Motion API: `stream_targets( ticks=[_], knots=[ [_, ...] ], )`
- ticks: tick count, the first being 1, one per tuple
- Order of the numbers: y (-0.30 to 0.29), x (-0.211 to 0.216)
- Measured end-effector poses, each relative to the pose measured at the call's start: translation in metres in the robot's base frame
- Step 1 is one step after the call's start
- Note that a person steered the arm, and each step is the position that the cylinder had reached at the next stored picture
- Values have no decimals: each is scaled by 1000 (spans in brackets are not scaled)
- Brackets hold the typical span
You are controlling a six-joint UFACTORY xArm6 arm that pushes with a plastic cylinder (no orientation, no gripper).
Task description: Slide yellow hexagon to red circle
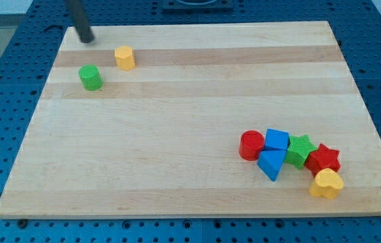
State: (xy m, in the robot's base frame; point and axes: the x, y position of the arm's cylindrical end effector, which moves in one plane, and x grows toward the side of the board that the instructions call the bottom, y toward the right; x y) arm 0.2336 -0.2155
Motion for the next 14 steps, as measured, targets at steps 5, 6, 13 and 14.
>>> stream_targets(
  ticks=[5, 6, 13, 14],
  knots=[
    [-22, 20],
    [31, 18],
    [78, 116],
    [105, 127]
  ],
)
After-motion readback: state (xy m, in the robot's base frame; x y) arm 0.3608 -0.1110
